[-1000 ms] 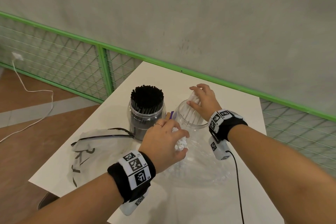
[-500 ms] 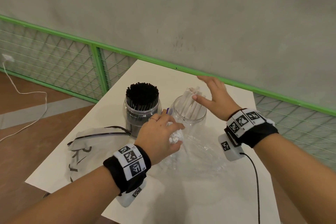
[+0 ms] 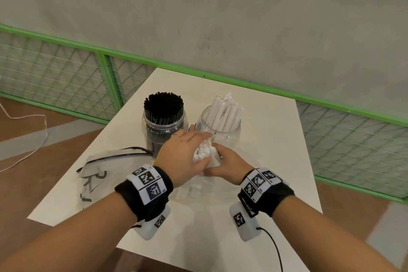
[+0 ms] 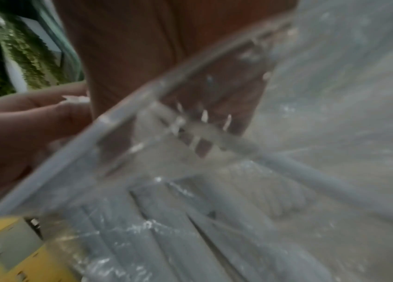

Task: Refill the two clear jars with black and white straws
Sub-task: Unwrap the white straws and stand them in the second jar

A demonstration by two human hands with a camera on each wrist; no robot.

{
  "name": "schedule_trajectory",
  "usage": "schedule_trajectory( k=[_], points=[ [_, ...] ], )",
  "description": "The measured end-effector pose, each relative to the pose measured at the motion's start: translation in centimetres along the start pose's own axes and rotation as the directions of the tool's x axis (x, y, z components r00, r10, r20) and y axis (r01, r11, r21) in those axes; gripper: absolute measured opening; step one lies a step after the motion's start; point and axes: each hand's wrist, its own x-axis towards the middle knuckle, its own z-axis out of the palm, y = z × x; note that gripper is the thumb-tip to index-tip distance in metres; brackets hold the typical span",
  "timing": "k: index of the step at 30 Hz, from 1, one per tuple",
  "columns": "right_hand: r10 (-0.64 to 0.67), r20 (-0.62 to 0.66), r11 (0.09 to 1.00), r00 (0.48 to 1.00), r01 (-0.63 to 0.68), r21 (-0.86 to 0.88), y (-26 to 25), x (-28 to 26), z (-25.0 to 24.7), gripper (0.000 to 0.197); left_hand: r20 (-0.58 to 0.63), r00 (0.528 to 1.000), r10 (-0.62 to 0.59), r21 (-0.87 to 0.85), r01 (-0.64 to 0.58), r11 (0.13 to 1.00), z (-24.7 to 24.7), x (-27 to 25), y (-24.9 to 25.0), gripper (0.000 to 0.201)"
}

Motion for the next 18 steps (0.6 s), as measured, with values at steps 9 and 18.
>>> schedule_trajectory(
  k=[9, 18],
  points=[
    [-0.03, -0.088, 0.986, 0.996, 0.044, 0.158, 0.7, 0.7, 0.5, 0.049, -0.012, 1.0, 0.01, -0.061, -0.011, 0.998, -0.3, -1.0, -0.2, 0.053],
    [-0.036, -0.211, 0.982, 0.977, 0.074, 0.173, 0.7, 0.0, 0.5, 0.022, -0.021, 1.0, -0.008, -0.094, 0.006, 0.996, 0.0, -1.3, 0.1, 0.05]
  ],
)
